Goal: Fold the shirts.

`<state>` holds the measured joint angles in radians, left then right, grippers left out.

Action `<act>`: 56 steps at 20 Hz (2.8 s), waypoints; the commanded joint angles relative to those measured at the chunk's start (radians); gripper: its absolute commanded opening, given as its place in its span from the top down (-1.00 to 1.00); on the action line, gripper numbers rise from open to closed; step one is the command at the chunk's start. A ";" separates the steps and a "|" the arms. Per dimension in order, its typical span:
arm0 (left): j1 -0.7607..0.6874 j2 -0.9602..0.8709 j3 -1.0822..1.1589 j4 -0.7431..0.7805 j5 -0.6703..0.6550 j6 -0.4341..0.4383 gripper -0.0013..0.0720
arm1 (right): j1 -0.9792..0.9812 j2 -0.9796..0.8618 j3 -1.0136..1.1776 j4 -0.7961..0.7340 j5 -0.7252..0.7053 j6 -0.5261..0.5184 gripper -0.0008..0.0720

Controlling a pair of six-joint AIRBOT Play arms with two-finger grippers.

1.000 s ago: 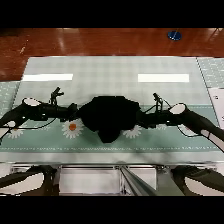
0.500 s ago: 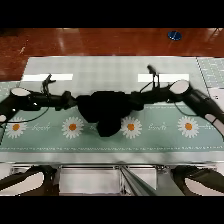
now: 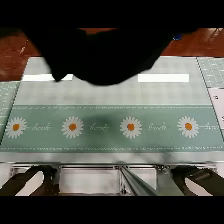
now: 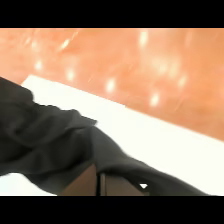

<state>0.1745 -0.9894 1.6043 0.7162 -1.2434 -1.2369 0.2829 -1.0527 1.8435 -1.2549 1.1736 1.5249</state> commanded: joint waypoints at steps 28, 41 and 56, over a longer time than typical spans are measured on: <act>-0.138 -0.341 -0.595 0.214 0.181 -0.140 0.55 | -0.369 -0.202 -0.761 0.085 -0.175 0.066 0.87; 0.362 -0.237 -0.600 0.291 -0.173 -0.228 -0.41 | -0.650 -0.022 -0.700 0.026 0.115 -0.063 -0.13; 0.405 -0.311 -0.887 0.298 -0.164 -0.093 -0.41 | -0.648 0.246 -1.384 0.364 -0.021 -0.246 -0.11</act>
<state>0.6285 -1.2541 0.7296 0.9775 -1.3930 -1.3567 -0.3641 -0.8131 0.4797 -0.9150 1.1545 1.2926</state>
